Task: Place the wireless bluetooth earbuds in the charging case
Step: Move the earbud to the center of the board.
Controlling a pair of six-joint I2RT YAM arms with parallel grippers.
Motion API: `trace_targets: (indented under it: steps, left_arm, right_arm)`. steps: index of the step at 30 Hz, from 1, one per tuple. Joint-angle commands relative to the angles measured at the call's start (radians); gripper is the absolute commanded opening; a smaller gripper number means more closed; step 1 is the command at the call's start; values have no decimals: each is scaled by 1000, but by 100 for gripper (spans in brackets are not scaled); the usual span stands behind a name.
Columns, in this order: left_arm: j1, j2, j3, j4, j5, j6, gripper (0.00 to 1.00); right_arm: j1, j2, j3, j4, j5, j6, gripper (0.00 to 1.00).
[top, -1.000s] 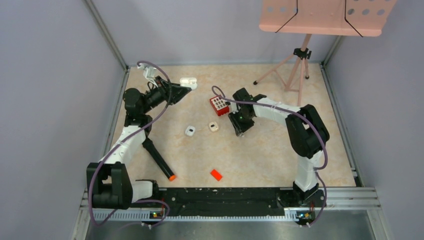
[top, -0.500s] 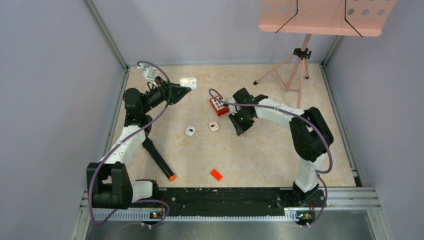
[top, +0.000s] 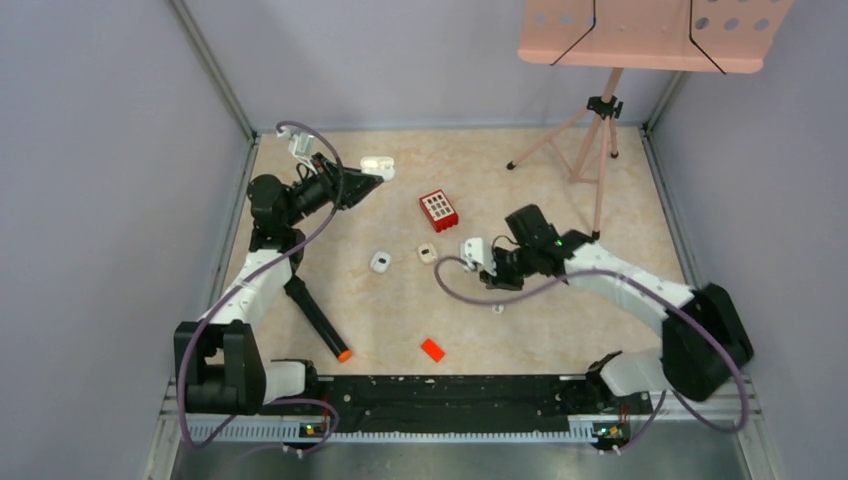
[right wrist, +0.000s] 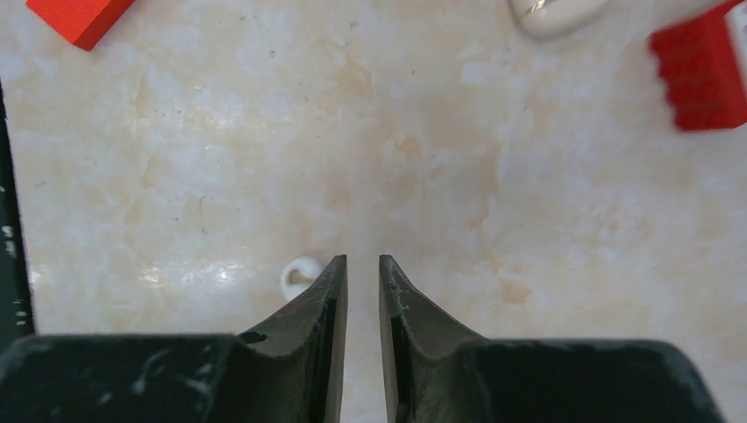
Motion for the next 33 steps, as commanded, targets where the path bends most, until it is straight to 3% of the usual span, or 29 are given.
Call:
trace_targets:
  steps: [1, 4, 6, 12, 16, 26, 33]
  left_arm:
    - [5, 13, 55, 5, 18, -13, 0]
    - [5, 23, 69, -14, 29, -14, 0]
    - [5, 24, 83, -35, 32, -8, 0]
    - [5, 18, 103, -68, 26, 20, 0]
    - [5, 21, 103, -62, 20, 20, 0]
    - [3, 29, 104, -61, 23, 21, 0]
    - [3, 16, 96, -78, 26, 36, 0]
  right_arm:
    - [1, -284, -242, 336, -172, -345, 21]
    - [-12, -403, -430, 582, -229, -368, 28]
    - [-18, -404, -458, 582, -214, -364, 27]
    - [-32, -325, -252, 269, -128, -120, 18]
    - [-31, -317, -188, 50, -187, -139, 11]
    - [-24, -203, -208, -41, -132, -260, 9]
    - [1, -171, -238, -1, -99, -329, 11]
